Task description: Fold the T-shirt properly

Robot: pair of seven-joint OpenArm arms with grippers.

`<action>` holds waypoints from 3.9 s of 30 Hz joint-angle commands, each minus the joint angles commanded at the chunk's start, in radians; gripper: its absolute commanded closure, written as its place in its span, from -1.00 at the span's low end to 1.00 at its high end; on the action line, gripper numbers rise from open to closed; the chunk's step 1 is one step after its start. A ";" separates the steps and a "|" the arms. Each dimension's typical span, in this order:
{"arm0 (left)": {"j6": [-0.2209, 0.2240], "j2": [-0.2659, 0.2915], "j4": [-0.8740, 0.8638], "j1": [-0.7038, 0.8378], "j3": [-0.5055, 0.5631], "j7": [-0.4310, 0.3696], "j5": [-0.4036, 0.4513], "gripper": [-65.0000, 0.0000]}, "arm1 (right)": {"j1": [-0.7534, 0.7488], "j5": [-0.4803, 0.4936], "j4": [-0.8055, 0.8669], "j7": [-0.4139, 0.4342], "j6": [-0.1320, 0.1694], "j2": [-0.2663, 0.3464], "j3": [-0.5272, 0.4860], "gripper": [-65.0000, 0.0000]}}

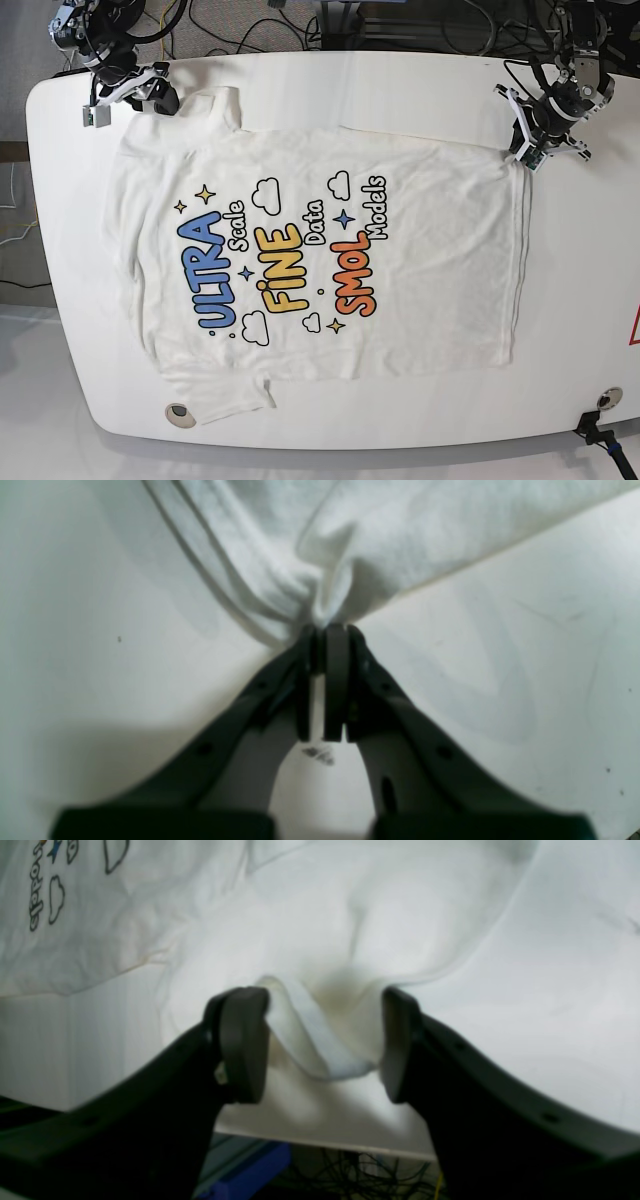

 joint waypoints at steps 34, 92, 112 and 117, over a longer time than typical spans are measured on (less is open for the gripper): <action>0.000 0.018 0.152 0.218 -0.005 0.000 -0.005 0.94 | -0.229 0.002 0.155 0.000 0.000 -0.051 0.000 1.00; 0.005 0.149 -0.095 -0.365 -0.083 0.002 0.000 0.95 | 0.298 0.109 -0.020 -0.002 0.000 0.173 -0.006 1.00; 0.006 0.144 -0.342 -0.485 -0.100 -0.005 -0.002 0.94 | 0.519 0.106 -0.299 0.000 0.000 0.199 -0.120 1.00; 0.006 0.144 -0.342 -0.486 -0.110 0.000 -0.002 0.54 | 0.517 0.106 -0.299 0.000 -0.067 0.201 -0.121 0.81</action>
